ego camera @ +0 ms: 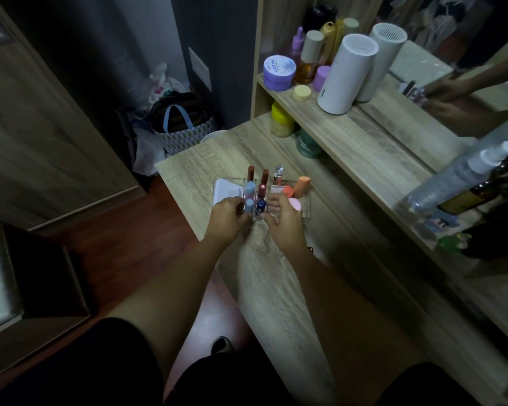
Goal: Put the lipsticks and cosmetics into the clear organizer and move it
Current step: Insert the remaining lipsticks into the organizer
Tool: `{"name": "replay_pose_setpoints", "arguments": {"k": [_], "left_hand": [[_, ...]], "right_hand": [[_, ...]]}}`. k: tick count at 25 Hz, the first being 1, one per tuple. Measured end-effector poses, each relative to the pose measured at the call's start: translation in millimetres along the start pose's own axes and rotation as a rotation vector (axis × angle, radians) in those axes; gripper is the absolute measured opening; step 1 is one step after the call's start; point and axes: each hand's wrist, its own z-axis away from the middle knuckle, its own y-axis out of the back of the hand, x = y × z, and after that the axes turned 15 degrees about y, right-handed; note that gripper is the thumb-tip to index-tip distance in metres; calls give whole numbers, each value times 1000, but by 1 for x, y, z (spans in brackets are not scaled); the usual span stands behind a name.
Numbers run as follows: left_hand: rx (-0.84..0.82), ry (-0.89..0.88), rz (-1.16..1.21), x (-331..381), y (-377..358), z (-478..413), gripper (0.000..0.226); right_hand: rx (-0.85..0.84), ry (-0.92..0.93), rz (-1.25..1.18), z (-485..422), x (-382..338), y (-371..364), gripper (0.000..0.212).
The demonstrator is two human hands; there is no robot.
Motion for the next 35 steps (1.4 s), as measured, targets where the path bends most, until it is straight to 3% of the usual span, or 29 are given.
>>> {"name": "replay_pose_setpoints", "arguments": {"k": [7, 12, 16, 22, 26, 35], "left_hand": [[152, 71, 140, -8, -8, 25, 13], [-42, -91, 2, -22, -30, 53, 25], [-162, -269, -216, -31, -45, 65, 52], [-133, -286, -367, -44, -58, 60, 58], [-153, -263, -442, -53, -67, 57, 60], [-160, -262, -454, -52, -65, 54, 61]], "right_hand": [[-122, 4, 230, 31, 19, 26, 35], [-248, 38, 334, 61, 36, 54, 44], [-331, 11, 380, 66, 46, 58, 26], [-27, -151, 42, 48, 29, 49, 29], [71, -171, -165, 23, 16, 42, 34], [132, -126, -137, 9, 22, 24, 32]]}}
